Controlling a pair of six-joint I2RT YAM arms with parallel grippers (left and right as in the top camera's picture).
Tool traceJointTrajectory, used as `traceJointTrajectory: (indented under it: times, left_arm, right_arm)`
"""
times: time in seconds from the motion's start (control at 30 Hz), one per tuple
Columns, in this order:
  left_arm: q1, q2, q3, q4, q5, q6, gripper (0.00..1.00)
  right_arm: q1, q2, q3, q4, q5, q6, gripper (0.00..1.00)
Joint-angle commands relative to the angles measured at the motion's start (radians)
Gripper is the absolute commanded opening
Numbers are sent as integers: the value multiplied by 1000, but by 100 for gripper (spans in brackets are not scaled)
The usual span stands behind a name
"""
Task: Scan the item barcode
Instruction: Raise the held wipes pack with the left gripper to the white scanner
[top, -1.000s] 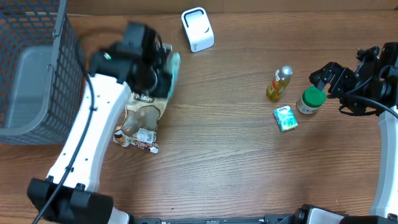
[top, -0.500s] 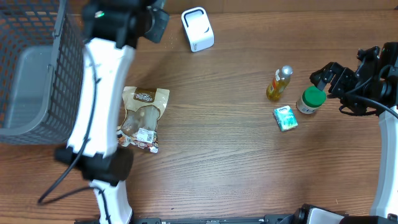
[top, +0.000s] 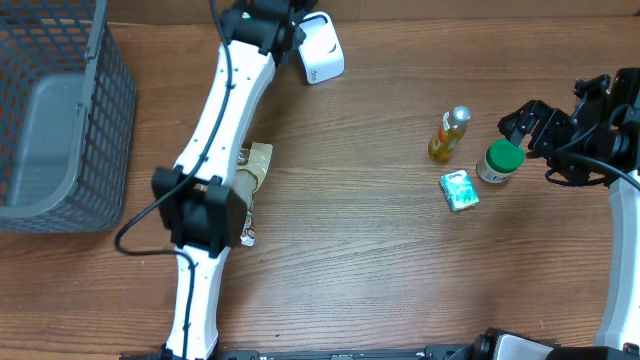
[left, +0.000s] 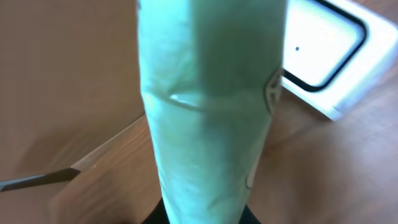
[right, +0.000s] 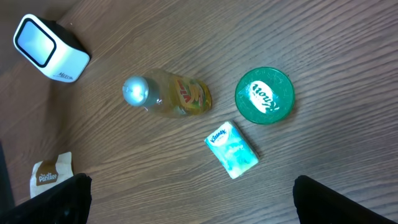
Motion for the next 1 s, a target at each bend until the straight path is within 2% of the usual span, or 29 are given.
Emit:
traceJointTrajectory:
  times: [0.0, 0.1, 0.37, 0.73, 0.97]
  left_arm:
    - [-12, 72, 11, 66, -121, 35, 4]
    - [-16, 111, 11, 130, -182, 37, 4]
    - [-24, 164, 10, 266, -178, 121, 4]
    - [-64, 175, 1, 266, -179, 178, 4]
    - [-77, 216, 1, 263, -257, 174, 4]
  right_arm:
    - [-2, -15, 11, 3, 3, 2, 100]
    - [-2, -15, 11, 3, 3, 2, 100]
    - [-2, -15, 11, 3, 3, 2, 100]
    - [-2, -15, 11, 3, 3, 2, 100]
    - [-2, -15, 11, 3, 3, 2, 100]
